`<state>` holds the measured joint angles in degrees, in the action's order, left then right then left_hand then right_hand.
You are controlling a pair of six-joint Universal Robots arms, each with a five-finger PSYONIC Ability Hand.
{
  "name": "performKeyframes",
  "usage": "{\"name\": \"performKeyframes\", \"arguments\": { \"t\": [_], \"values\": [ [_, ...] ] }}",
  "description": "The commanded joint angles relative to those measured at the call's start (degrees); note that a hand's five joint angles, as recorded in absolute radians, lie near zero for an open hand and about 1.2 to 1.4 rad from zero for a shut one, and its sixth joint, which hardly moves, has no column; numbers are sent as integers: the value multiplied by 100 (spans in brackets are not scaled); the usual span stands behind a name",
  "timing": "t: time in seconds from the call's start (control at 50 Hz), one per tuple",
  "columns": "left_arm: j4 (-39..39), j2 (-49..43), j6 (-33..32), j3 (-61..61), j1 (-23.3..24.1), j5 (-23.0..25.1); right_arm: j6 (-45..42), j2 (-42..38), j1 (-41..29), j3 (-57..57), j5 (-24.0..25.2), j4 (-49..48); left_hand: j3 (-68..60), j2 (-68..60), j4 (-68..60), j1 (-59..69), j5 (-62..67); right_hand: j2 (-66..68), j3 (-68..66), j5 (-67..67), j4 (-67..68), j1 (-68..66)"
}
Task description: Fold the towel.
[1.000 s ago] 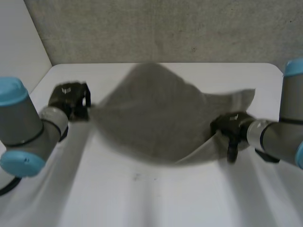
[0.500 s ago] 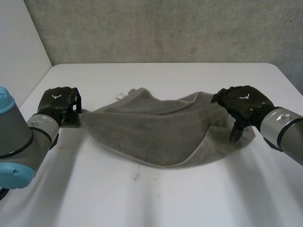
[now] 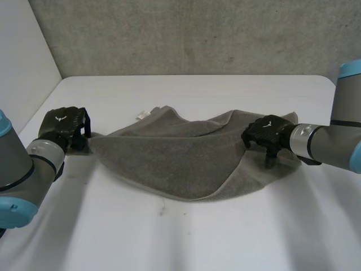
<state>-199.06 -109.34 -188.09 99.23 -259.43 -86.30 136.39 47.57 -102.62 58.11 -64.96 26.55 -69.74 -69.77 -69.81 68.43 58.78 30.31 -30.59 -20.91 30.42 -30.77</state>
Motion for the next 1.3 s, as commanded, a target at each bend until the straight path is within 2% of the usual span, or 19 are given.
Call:
{"name": "performKeyframes", "arguments": {
  "t": [0.02,0.12,0.6,0.8,1.0,1.1,1.14,1.3],
  "values": [
    [-1,0,0,-8,-3,0,10,-353,-30,-186,352,-19,-1026,-1023,-1019,1157,1122,-54,81,114,-65,99],
    [-89,-9,0,0,-3,0,-7,-450,-65,-186,520,-27,-1026,-1023,-1019,1157,1122,-156,183,216,-167,201],
    [-203,-9,0,71,-3,0,-280,-635,-65,-204,467,131,-1026,-1023,-1019,1157,1122,181,-153,-121,170,-135],
    [-203,-17,0,79,-3,0,-306,-644,-65,-239,449,140,-1026,-1023,-1019,1157,1122,1491,-1463,-1431,1480,-1445],
    [-203,-17,0,71,-3,0,-315,-688,-57,-204,467,140,-1026,-1023,-1019,1157,1122,1762,-1734,-1702,1751,-1716],
    [-203,-26,-8,79,-3,0,-341,-670,-48,-169,511,131,-1026,-1023,-1019,1157,1122,988,-961,-928,977,-943],
    [-203,-26,0,79,-3,0,-341,-644,-48,-169,528,131,-1026,-1023,-1019,1157,1122,-185,213,245,-196,230],
    [-203,-35,-9,79,-3,0,-350,-618,-57,-160,537,131,-1026,-1023,-1019,1157,1122,-257,284,317,-268,302]
  ]
}}
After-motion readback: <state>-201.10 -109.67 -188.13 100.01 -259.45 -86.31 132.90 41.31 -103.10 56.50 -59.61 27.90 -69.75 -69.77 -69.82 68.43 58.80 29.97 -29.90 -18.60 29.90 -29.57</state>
